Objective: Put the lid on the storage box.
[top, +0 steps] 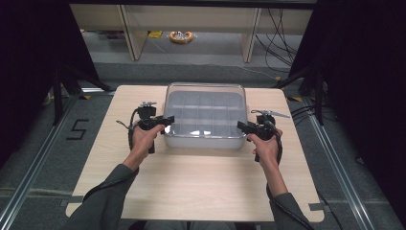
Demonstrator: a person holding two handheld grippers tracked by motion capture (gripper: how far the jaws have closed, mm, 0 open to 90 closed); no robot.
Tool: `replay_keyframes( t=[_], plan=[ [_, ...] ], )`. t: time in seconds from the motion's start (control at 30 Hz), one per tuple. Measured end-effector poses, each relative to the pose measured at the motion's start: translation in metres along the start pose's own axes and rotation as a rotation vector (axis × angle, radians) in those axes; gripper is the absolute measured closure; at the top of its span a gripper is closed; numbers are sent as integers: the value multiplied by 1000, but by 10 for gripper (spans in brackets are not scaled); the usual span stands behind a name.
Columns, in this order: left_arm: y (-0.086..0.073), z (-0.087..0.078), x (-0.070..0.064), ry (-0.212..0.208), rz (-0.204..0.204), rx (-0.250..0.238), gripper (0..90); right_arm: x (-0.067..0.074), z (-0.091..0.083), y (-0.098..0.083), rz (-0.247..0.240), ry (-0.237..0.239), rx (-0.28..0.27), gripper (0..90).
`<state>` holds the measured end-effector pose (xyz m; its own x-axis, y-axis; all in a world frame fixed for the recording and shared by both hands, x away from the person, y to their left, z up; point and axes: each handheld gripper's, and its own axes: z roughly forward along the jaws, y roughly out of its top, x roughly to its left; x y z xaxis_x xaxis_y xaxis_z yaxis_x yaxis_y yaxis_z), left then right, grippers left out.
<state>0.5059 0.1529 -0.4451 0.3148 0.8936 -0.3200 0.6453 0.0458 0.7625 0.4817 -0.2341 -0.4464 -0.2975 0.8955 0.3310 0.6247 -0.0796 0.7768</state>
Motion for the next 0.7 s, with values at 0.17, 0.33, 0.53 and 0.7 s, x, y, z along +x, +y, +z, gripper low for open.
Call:
replay_keyframes(
  t=[0.17,0.33,0.53,0.7],
  plan=[
    [10,0,8,-36,-1,72,500,4,-3,1,73,18,37,531],
    [15,-2,15,-65,15,126,524,-5,-1,1,24,26,11,554],
    [19,-1,16,-76,3,146,545,-4,-2,0,87,45,20,569],
    [23,-1,19,-91,0,178,568,-10,-1,0,59,53,-1,582]
  ],
)
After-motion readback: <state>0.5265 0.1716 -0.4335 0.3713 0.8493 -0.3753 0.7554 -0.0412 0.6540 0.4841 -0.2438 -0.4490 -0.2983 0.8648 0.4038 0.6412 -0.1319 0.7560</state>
